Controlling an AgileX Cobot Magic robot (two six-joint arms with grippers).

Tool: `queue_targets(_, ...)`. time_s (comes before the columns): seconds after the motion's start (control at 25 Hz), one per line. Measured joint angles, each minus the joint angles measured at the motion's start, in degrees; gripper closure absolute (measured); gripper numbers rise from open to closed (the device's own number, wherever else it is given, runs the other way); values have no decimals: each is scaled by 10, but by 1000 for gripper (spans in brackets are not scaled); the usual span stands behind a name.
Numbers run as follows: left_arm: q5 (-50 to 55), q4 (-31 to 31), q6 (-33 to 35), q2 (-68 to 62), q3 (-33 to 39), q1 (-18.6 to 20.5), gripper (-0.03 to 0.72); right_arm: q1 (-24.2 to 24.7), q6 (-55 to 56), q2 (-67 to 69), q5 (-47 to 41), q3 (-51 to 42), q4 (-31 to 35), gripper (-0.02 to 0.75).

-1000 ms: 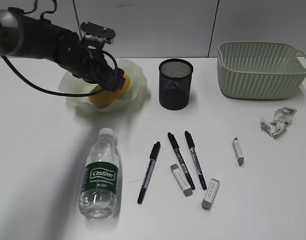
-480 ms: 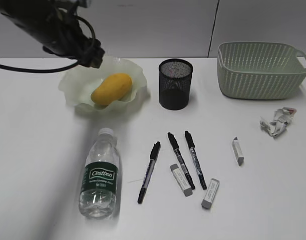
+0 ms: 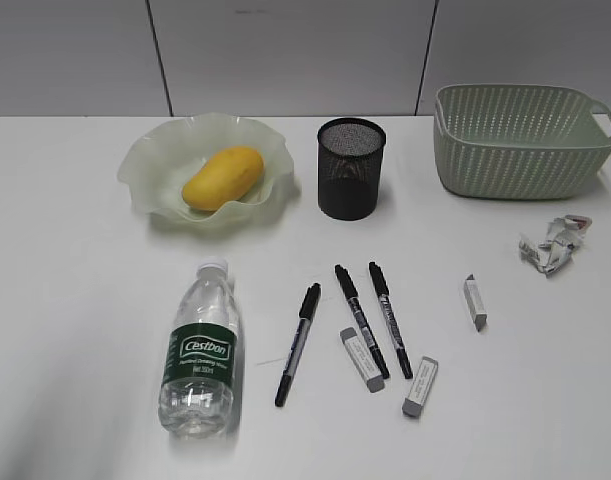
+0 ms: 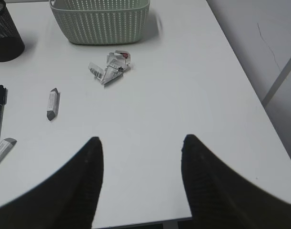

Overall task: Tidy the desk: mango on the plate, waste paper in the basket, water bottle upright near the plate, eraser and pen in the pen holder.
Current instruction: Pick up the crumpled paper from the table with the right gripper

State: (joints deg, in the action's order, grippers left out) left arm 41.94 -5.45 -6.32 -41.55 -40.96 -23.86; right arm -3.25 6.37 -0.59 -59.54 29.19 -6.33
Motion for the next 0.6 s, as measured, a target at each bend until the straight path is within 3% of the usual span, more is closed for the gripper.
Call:
queue_targets(0.28,137,-9,-21,273,48,1,189,0,0,0,0,0,1,314)
queue_targets(0.48,226,-72,-52,347,60,27,189,0,0,0,0,0,1,314)
queue_targets(0.6,220,-63,-58,371,85,40,189,0,0,0,0,0,1,313)
